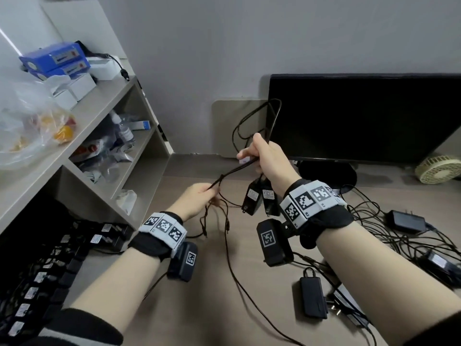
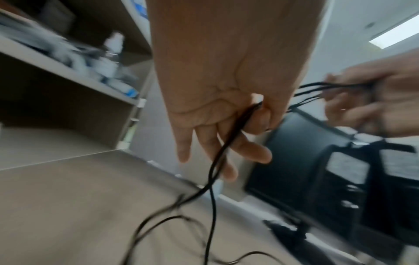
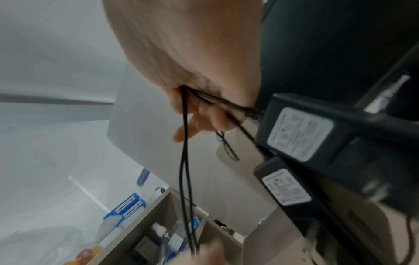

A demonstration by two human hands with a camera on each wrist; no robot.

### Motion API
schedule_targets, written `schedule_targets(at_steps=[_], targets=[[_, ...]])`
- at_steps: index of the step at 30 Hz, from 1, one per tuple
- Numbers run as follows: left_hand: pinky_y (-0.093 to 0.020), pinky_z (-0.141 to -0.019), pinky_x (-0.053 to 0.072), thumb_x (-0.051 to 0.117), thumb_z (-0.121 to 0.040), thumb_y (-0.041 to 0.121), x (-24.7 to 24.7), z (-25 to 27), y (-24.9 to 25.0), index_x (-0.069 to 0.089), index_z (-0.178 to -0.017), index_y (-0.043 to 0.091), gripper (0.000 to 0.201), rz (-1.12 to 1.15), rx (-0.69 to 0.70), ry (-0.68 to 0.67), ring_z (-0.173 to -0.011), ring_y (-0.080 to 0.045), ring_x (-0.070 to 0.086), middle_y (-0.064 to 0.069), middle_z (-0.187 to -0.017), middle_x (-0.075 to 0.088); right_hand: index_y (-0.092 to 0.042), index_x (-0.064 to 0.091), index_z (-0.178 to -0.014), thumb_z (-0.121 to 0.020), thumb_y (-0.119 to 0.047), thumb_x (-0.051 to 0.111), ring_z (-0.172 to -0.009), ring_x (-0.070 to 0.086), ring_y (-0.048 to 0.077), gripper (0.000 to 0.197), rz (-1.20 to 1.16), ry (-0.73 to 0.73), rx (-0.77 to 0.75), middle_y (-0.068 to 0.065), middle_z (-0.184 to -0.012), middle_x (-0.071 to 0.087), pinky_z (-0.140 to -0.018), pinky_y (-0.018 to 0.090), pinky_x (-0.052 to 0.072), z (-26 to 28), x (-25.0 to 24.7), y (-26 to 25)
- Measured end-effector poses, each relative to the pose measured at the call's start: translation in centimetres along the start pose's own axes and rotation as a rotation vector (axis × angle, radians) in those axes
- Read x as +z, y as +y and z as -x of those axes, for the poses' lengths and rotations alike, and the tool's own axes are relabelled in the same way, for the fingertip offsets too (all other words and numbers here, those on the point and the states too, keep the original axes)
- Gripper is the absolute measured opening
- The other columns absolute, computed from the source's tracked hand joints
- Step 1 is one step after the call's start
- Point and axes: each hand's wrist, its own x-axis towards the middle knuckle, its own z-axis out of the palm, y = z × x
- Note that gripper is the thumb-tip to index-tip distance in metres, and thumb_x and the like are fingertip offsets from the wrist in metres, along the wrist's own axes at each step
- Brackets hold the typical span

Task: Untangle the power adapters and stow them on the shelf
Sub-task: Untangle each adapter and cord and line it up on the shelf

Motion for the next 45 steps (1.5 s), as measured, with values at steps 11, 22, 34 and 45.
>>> schedule_targets(at_steps=[11, 22, 34, 45], targets=[[-0.026, -0.096, 0.025, 0.047, -0.061, 0.031, -4.1, 2.3, 2.1, 0.049, -0.074, 0.011, 0.023, -0.324, 0.453, 0.396, -0.114, -0.019, 0.035, -0.001, -0.118, 0.047, -0.015, 0.040, -0.062, -0.096, -0.030, 0.041, -0.039, 0.036, 0.018, 0.037, 0.273, -0.289, 0.205, -0.003, -0.044, 0.038, -0.052, 0.029, 0.038, 0.4, 4.8, 2.0], [-0.039, -0.069, 0.043, 0.034, -0.070, 0.042, -6.3, 8.0, -3.2, 0.039, -0.081, 0.021, 0.025, -0.241, 0.112, 0.063, -0.074, -0.026, 0.054, -0.003, -0.072, 0.056, -0.022, 0.034, -0.057, -0.080, -0.031, 0.044, -0.040, 0.021, 0.008, 0.027, 0.147, -0.983, 0.571, -0.007, -0.047, 0.025, -0.051, 0.026, 0.020, 2.4, 13.1, 3.0], [-0.017, -0.039, 0.021, 0.033, -0.101, 0.032, -9.6, 12.2, -6.4, 0.053, -0.079, 0.021, 0.031, 0.298, -0.253, 0.311, -0.032, -0.004, 0.027, 0.009, -0.041, 0.038, -0.008, 0.053, -0.068, -0.096, -0.025, 0.027, -0.037, 0.042, 0.013, 0.042, 0.074, -1.009, 0.470, 0.006, -0.050, 0.051, -0.044, 0.024, 0.035, 2.4, 20.7, 5.5], [-0.012, -0.035, 0.015, 0.034, -0.101, 0.031, -13.2, 11.5, -6.2, 0.052, -0.085, 0.012, 0.030, 0.373, -0.271, 0.372, -0.031, -0.001, 0.019, 0.012, -0.041, 0.027, -0.012, 0.070, -0.092, -0.092, -0.017, 0.047, -0.108, 0.062, 0.022, 0.024, -0.150, -0.706, 0.531, 0.009, -0.106, 0.071, -0.093, 0.035, 0.038, -0.1, 23.3, 10.3]])
